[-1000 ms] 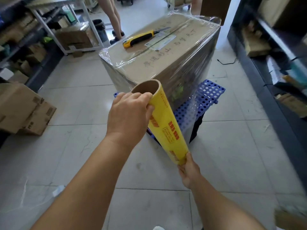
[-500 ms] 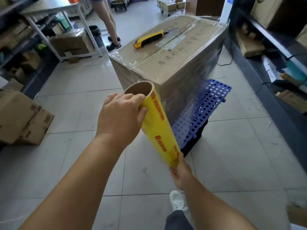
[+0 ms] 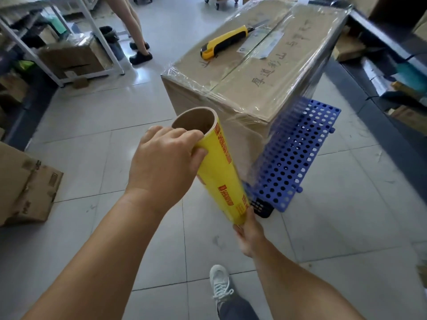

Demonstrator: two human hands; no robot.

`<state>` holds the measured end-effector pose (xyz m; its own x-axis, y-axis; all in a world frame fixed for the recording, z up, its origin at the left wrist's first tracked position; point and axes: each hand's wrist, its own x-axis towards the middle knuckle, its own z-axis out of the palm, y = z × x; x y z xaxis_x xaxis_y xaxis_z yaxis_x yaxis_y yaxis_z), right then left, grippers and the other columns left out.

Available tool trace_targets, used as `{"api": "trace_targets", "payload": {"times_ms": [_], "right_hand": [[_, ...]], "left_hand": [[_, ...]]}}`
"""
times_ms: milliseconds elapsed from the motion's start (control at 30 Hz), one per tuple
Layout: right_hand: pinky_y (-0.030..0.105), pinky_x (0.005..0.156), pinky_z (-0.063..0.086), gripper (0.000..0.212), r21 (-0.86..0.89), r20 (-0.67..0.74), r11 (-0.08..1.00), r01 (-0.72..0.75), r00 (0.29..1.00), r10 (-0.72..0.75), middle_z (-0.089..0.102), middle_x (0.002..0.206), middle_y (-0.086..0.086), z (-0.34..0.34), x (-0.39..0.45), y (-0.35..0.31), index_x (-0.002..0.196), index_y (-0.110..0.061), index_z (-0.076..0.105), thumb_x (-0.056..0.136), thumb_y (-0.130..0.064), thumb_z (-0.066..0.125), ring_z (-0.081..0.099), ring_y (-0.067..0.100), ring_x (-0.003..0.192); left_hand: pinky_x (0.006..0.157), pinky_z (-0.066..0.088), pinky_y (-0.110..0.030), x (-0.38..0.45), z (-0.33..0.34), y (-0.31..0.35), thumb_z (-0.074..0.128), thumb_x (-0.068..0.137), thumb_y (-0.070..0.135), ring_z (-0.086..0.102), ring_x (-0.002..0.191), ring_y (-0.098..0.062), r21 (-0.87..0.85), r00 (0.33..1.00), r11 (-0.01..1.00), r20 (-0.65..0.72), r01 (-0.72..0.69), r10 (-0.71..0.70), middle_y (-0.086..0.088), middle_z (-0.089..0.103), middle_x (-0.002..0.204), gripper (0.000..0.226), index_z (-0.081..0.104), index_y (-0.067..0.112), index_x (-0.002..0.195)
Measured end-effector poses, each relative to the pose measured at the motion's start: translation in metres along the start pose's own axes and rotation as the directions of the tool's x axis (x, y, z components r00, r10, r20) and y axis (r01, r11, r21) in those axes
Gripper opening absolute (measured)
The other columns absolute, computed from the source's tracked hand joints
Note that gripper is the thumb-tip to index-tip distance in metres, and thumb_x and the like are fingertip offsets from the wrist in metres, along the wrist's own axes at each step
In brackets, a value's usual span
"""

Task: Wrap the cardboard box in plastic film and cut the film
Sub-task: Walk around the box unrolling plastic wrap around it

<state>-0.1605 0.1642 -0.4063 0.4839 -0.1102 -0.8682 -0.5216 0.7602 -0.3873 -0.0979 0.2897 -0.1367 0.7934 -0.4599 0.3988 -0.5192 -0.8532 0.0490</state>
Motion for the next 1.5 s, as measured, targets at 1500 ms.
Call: {"api": "trace_targets", "payload": {"times_ms": [1500], "right_hand": [[0.033,0.115,0.028,0.069,0.625,-0.506,0.673,0.394,0.862,-0.034,0.046,0.144,0.010,0.263,0.033,0.083,0.140,-0.014,0.043,0.091,-0.063,0.038,0.046,0.023,0.131]], "left_hand": [[0.076,0.031,-0.026,0.141,0.046,-0.244,0.042,0.086,0.033,0.061,0.069,-0.019,-0.408,0.608,0.546,-0.030,-0.732,0.793,0.006,0.066,0.071,0.028,0.066,0.019,0.081]]}}
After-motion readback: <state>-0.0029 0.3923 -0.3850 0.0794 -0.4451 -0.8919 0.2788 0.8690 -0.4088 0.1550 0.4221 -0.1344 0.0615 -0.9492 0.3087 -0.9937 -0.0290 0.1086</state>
